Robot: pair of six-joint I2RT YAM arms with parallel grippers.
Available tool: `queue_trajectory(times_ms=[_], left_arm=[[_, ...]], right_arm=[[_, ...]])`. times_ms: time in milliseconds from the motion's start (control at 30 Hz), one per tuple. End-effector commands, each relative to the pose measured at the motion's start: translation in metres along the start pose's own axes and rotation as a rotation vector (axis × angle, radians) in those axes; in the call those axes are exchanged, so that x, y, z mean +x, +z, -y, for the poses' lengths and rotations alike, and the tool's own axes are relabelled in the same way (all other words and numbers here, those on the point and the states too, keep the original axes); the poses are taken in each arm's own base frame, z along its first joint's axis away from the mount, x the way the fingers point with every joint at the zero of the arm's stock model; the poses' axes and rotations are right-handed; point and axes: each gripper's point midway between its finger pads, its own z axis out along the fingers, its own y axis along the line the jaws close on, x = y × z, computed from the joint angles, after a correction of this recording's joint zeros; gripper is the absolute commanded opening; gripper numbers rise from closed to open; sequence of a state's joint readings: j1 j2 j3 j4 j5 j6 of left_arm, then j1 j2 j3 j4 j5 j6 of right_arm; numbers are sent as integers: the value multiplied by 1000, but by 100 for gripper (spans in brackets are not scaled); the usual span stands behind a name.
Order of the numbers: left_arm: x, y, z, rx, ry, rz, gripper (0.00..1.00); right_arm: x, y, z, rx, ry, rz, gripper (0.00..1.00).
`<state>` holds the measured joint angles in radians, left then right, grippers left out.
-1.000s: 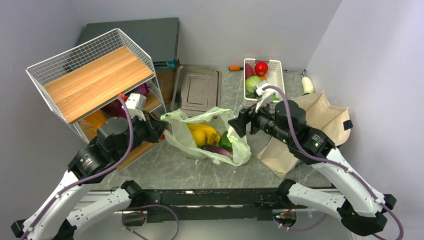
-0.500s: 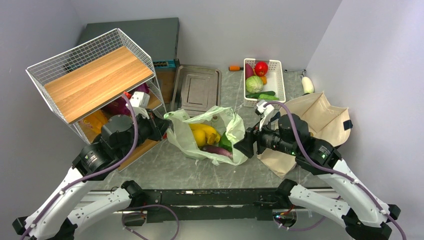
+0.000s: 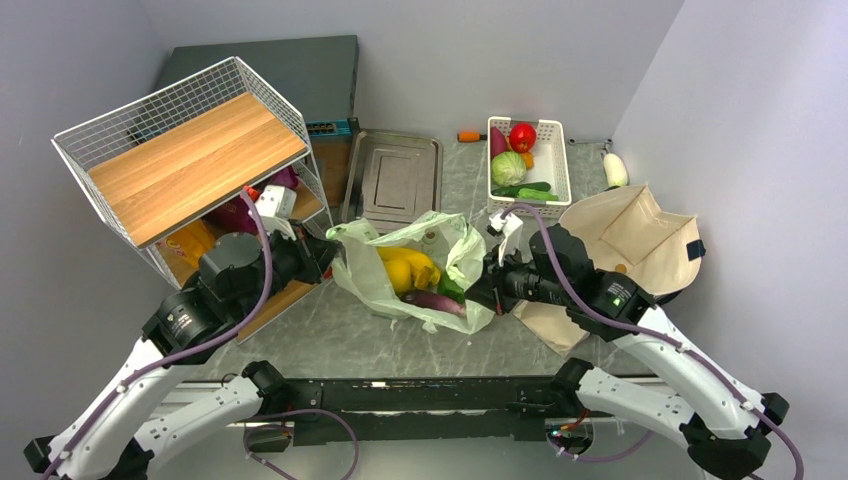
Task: Place the food into the grocery bag and tie it
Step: Adjust the grocery bag at the center of the board.
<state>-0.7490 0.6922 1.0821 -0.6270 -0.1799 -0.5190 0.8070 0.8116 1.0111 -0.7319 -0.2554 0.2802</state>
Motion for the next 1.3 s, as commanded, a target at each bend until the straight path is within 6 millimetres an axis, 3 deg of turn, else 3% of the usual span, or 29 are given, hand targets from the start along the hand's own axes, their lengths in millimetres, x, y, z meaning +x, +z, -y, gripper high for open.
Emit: queue_trajectory(times_ms=[0,367,533,867,1067,1167,1267], left_arm=[[-9,-4,9,43,-47,39,0],[-32,-34,45,190,-163,34,0],[-37,-42,59,254,-216,25,0],[-51,-51,79,345,-252,38,0],[-44,-38,79,342,-237,17,0],[-37,-31,75,320,-229,7,0],[-33,-29,69,297,-224,5,0]], right_arm=[[-39,-4,3,49,-36,127,0],[-142,-45,29,330,-142,416,0],[-169,-56,25,349,-190,467,0],[-176,-63,27,377,-202,483,0],[-170,-34,11,249,-241,431,18],[-161,-11,0,155,-262,368,18],[-151,8,-5,98,-267,313,7]])
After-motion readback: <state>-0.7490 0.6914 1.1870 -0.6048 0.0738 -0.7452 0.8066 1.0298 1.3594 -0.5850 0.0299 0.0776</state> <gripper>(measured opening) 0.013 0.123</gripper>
